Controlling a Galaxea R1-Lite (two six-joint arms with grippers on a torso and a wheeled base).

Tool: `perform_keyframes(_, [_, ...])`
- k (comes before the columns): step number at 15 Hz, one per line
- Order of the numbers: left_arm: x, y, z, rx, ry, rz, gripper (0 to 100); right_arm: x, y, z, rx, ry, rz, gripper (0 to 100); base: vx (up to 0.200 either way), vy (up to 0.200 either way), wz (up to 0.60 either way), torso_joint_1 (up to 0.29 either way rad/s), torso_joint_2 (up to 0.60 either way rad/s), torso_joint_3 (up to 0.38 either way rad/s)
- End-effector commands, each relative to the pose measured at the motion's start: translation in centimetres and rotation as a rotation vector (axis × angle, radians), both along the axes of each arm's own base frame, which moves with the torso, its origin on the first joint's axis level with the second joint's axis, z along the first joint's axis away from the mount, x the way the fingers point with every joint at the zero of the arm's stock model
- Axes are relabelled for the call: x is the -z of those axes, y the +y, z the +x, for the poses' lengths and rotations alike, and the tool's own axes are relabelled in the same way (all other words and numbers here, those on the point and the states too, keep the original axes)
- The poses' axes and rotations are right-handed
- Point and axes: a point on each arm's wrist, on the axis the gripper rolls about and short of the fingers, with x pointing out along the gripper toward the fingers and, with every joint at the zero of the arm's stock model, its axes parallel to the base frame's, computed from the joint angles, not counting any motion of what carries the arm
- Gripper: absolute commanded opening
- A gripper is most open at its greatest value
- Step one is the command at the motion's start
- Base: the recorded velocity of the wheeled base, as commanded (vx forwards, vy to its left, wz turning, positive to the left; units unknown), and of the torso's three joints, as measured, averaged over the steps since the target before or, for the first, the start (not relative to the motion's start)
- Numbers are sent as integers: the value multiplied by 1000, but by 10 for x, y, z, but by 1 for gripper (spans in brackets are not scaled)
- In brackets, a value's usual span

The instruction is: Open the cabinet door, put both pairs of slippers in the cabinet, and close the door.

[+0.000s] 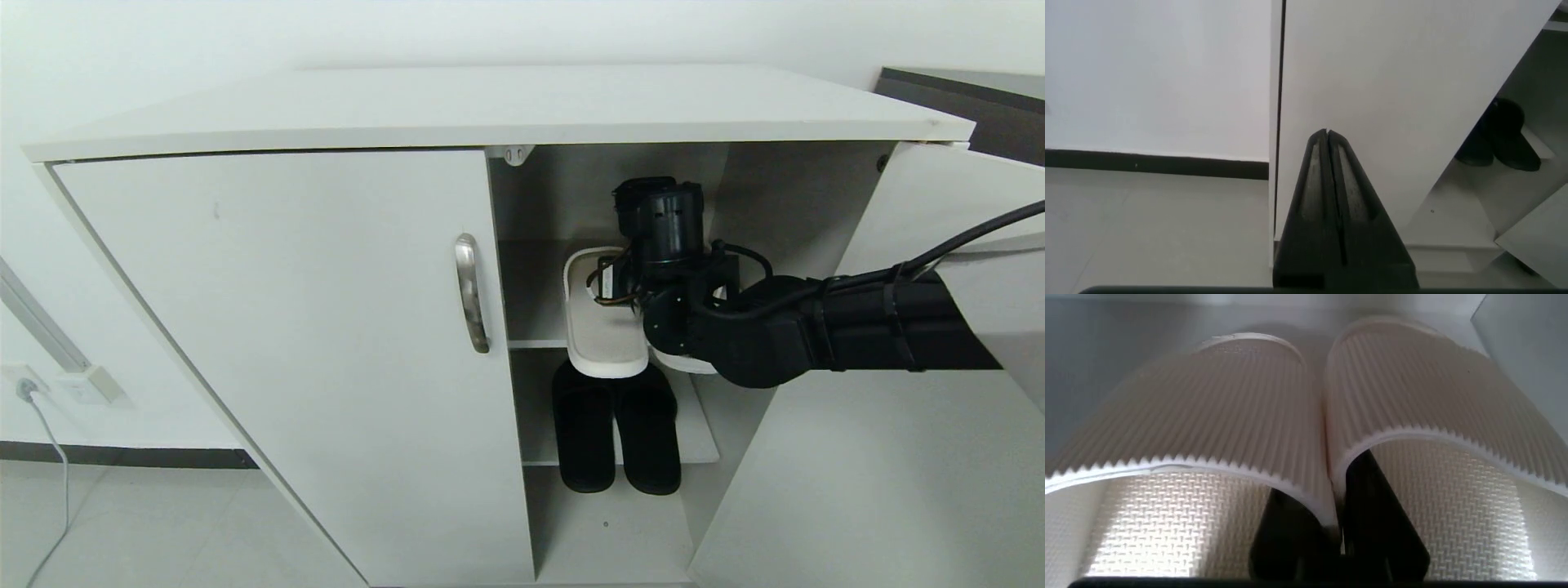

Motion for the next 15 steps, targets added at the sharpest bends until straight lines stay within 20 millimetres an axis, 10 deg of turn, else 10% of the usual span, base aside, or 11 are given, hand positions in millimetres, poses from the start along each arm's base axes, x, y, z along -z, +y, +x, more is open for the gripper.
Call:
perform_keyframes(1, [0,0,0,-1,0,-1,0,3,2,5,2,1,-10,0,0,0,0,0,0,0])
perform_keyframes(14, [0,0,0,-4,0,-2,0,0,3,11,0,-14,-28,0,0,0,0,0,0,0])
perform_keyframes(15, [0,0,0,-4,0,-2,0,0,3,11,0,-14,-28,100,0,0,0,0,0,0])
